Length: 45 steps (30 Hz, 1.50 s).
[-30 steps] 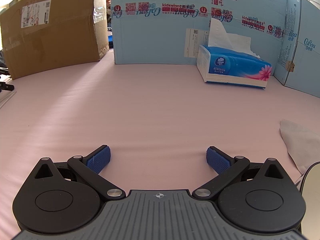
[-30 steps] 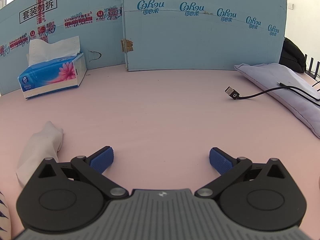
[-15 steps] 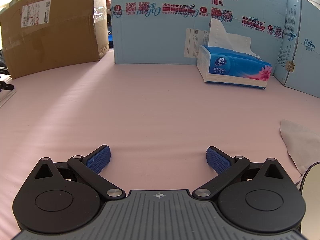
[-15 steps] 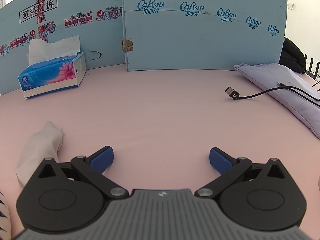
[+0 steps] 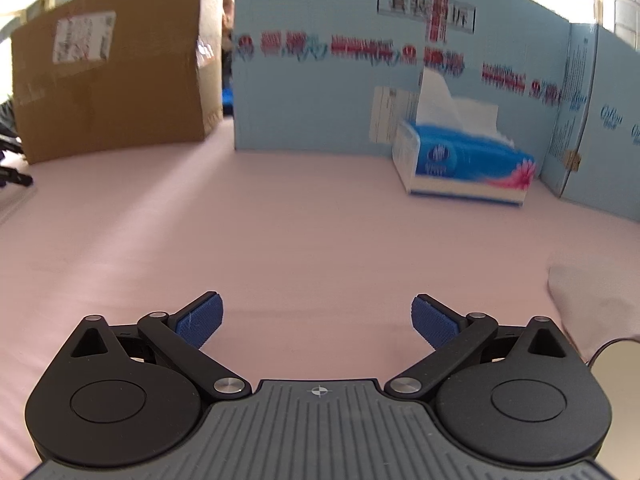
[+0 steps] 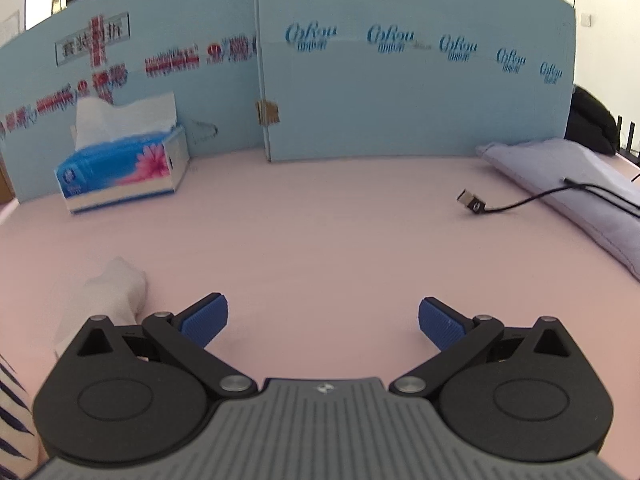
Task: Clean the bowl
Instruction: 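Move the right tool toward the white cloth while the left tool approaches the white bowl, then close the right gripper on the white cloth while the left gripper grasps the bowl rim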
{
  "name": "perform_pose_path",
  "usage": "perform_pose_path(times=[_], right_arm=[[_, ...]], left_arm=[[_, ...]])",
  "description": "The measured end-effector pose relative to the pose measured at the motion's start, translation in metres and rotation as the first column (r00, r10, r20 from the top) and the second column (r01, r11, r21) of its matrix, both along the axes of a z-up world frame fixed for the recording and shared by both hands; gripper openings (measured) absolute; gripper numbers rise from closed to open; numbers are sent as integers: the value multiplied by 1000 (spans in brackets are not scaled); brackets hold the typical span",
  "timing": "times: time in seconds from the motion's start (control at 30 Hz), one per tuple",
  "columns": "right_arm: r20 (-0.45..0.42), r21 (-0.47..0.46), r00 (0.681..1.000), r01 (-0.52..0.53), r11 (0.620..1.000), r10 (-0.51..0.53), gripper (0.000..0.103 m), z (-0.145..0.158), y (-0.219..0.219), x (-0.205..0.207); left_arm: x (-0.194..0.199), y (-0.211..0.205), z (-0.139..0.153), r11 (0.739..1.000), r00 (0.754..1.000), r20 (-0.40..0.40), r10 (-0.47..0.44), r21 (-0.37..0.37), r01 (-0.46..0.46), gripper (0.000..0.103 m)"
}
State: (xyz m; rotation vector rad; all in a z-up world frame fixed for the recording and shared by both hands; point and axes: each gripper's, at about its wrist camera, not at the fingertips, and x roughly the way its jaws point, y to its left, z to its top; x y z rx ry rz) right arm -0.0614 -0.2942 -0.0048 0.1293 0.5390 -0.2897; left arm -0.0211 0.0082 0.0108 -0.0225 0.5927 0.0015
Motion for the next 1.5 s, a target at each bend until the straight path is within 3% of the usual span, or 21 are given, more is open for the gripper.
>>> perform_pose_path(times=[0.2,0.33,0.47,0.53,0.6,0.7,0.9,1.1,1.23,1.3,1.37,1.5], right_arm=[[79,-20,992,-95,995,96,89,17,17,-21],[101,24,968,-233,972,230,77,23,35,-30],[82,67,948,-314,947,308,64,22,47,-23],[69,82,942,-334,939,329,59,20,53,-18],[53,86,940,-340,937,336,52,17,59,-12],[52,110,937,-350,930,347,48,14,61,-8],[26,146,935,-353,924,353,48,7,59,-3],[13,183,931,-361,914,365,45,2,59,5],[-4,176,929,-364,914,371,35,0,61,9],[-17,169,928,-365,916,373,26,-3,62,11],[-19,158,926,-369,916,377,10,-4,64,11],[2,167,924,-377,911,382,9,-3,61,7]], left_arm=[[-36,5,16,997,990,125,-72,-15,74,72],[-57,3,24,987,978,149,-143,-50,152,70],[-82,-10,37,962,947,185,-262,-30,272,70],[-89,-19,40,944,929,186,-321,-22,330,65],[-91,-27,39,926,916,159,-368,-20,376,55],[-88,-32,33,922,917,118,-381,-28,386,51],[-87,-30,28,913,917,65,-394,-85,399,50],[-82,-34,25,908,911,27,-411,-77,412,47],[-77,-34,22,906,909,0,-416,-86,415,39],[-76,-35,20,903,907,-13,-421,-92,419,35],[-74,-37,17,902,904,-33,-426,-93,421,27],[-71,-39,15,900,901,-51,-431,-102,425,17]])
